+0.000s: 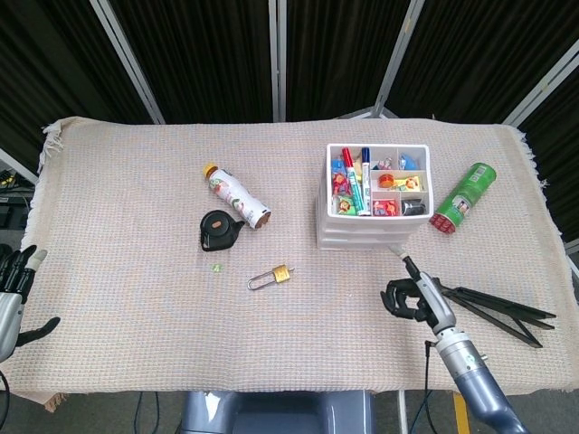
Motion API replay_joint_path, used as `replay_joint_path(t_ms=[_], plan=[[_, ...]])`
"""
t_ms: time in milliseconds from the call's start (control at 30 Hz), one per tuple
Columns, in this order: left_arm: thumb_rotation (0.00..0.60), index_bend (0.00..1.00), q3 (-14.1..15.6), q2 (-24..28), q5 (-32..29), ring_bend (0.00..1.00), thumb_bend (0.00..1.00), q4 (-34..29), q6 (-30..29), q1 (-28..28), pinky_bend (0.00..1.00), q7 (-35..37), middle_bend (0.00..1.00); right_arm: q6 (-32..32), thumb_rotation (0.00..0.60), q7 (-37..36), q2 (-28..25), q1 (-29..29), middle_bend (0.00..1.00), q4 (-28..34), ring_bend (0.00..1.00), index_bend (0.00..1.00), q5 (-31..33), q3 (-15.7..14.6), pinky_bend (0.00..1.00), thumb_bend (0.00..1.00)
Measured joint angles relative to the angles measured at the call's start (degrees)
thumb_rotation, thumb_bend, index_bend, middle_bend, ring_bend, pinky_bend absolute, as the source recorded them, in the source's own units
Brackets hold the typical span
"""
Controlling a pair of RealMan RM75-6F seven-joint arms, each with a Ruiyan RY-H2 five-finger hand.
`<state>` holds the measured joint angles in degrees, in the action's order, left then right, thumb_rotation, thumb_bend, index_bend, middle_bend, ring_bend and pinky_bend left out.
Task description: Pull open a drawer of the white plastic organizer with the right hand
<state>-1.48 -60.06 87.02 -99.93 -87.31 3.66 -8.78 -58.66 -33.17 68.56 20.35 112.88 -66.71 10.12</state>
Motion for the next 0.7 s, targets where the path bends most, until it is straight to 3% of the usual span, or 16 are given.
replay_joint_path(t_ms=[533,700], plan=[[0.6,0.0,-0.2,-0.1,-0.1,0.0,0.1,-0.1,0.1,0.0,0.0,-0.1,0.0,0.9,0.6,5.7,7.4,3.0,0.74,-1.5,0.84,0.04,8.4,3.1,0.75,0.38],[0.6,0.0,-0.2,0.0,0.0,0.0,0.1,-0.2,-0.1,-0.1,0.0,0.0,0.0,0.5,0.6,6.8,9.0,3.3,0.74,-2.1,0.84,0.01,9.7,3.6,0.75,0.38]])
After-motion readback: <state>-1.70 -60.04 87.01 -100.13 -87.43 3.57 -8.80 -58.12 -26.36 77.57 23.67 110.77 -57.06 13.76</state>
